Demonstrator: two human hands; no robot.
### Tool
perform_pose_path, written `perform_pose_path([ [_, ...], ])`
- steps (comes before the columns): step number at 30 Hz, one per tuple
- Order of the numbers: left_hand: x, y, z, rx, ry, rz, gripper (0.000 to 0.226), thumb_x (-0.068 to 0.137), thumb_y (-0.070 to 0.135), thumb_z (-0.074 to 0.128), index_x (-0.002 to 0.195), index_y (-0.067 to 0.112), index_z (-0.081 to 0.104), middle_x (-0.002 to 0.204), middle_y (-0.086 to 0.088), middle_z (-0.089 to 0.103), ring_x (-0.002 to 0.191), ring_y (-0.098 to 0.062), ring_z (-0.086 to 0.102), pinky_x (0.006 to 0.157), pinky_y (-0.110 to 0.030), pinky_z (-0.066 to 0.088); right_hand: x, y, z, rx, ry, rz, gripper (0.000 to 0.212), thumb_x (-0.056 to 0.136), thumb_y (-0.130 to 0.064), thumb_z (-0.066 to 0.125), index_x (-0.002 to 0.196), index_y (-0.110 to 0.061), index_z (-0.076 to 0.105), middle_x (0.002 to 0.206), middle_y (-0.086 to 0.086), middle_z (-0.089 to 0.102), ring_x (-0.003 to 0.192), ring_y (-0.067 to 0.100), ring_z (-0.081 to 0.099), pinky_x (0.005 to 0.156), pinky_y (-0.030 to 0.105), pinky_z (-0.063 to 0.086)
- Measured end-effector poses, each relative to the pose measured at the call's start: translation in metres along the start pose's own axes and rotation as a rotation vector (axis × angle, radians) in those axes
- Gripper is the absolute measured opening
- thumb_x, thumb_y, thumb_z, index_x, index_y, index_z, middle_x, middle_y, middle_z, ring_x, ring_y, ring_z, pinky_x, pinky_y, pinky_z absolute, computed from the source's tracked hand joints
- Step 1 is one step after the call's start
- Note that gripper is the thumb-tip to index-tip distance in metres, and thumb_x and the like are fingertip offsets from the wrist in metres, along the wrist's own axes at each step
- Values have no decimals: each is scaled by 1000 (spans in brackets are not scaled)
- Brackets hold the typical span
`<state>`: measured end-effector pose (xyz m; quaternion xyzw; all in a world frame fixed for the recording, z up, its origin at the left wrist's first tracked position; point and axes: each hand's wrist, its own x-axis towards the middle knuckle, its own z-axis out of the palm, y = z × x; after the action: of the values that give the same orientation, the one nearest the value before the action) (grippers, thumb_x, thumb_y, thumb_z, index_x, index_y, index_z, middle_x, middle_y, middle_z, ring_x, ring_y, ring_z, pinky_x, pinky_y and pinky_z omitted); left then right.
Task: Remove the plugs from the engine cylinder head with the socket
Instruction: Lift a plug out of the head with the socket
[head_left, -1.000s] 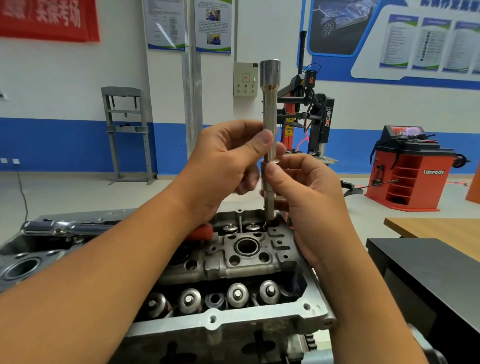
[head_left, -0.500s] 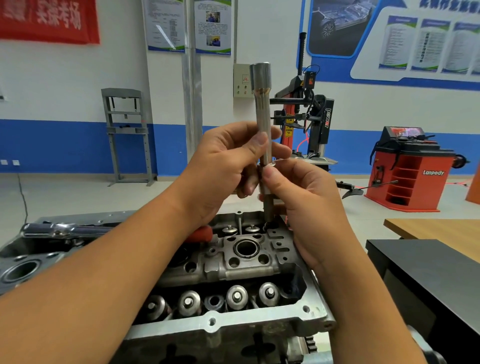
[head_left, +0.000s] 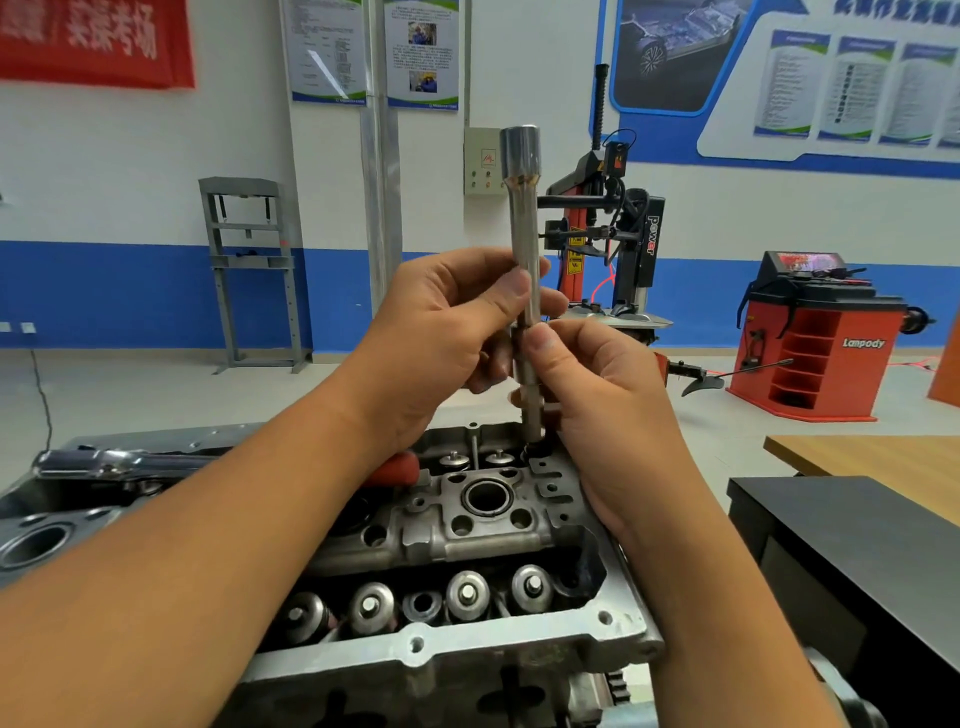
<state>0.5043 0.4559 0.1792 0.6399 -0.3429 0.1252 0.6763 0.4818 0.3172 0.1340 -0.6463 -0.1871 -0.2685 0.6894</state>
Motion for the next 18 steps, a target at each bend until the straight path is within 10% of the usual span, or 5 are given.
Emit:
perform_pose_path([
  [8, 1, -1, -1, 11, 91, 31, 35, 72, 26, 80, 99, 7, 70, 89, -22, 74, 46, -8, 56, 41, -19, 43, 0, 1, -4, -38, 35, -6, 23, 84, -39, 81, 90, -19, 71, 89, 12, 75, 81, 36, 71, 76, 51, 61],
  [14, 0, 1, 0, -4, 0, 5, 18, 104, 12, 58, 116, 8, 70, 102, -12, 80, 45, -17, 50, 43, -24, 36, 1, 0, 0, -27, 9, 1, 18, 102, -28, 63, 90, -19, 72, 76, 8, 66, 71, 23, 60, 68, 43, 50],
  [18, -1, 2, 1, -11, 39, 26, 13, 97, 9, 66, 109, 8, 70, 90, -11, 78, 43, -9, 51, 42, -20, 41, 1, -1, -1, 0, 36, 7, 21, 80, -42, 74, 89, -24, 71, 80, 1, 72, 75, 29, 68, 76, 49, 58],
])
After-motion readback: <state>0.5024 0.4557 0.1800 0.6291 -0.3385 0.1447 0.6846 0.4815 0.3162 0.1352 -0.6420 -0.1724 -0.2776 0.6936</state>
